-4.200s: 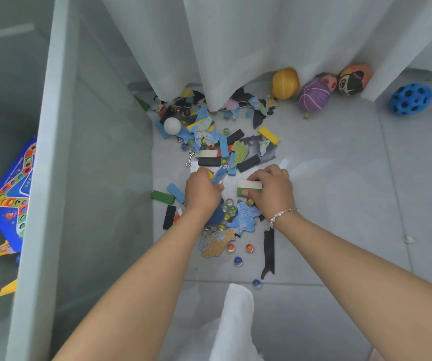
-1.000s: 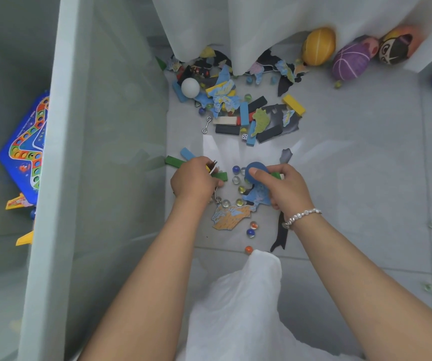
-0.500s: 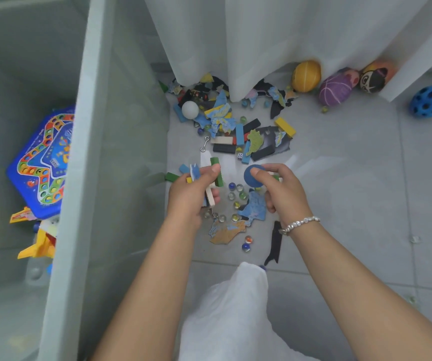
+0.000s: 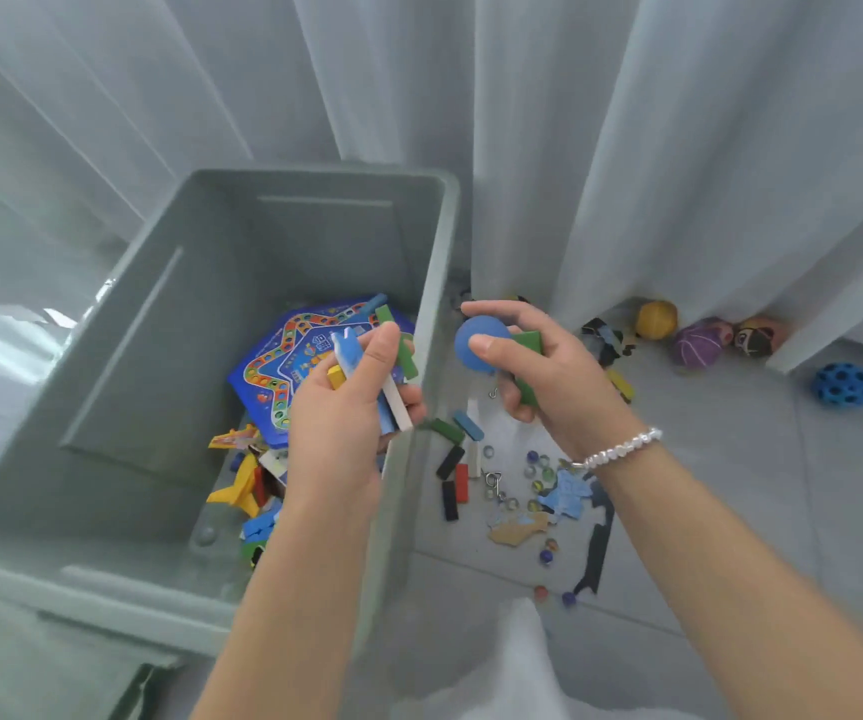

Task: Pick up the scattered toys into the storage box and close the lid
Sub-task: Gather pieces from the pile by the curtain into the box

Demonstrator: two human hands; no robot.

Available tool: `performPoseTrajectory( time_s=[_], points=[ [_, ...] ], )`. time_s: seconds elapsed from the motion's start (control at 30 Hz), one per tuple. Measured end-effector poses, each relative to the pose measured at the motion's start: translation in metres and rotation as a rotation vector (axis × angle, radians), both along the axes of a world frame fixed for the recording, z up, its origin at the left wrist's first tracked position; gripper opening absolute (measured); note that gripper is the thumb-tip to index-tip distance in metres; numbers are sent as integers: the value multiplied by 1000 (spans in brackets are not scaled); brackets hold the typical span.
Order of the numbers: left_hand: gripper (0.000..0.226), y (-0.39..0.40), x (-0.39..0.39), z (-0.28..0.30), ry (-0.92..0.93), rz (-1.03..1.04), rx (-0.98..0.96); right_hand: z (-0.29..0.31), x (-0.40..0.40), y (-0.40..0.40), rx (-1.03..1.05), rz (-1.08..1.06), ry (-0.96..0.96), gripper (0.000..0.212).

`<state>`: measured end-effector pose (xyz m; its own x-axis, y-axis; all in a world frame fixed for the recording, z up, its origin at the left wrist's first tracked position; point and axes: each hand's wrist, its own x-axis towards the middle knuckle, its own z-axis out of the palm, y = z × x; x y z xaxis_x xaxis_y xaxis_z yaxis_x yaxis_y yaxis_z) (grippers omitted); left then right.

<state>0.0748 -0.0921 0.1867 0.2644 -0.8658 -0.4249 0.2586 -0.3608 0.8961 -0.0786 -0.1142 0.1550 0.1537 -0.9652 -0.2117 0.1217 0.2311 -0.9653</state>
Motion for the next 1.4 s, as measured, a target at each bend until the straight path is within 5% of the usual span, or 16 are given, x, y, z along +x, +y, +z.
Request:
performPoseTrajectory(
  time_s=[0.43, 0.7, 0.87, 1.1, 1.4],
  points=[
    [13, 27, 102, -30, -12, 178, 247, -6, 139, 0, -135, 366, 553, 34],
    [10, 27, 84, -31, -147, 163, 222, -2, 123, 7, -111, 285, 478, 24],
    [15, 36, 55, -27, -241, 144, 27, 2, 91, 26, -163, 146, 433, 22],
    [16, 42, -14, -23, -297, -137, -180, -6, 14, 58, -135, 7, 651, 18],
    [17, 58, -86, -93, -374, -496, 3, -109, -32, 99, 278, -237, 652, 19]
  ],
)
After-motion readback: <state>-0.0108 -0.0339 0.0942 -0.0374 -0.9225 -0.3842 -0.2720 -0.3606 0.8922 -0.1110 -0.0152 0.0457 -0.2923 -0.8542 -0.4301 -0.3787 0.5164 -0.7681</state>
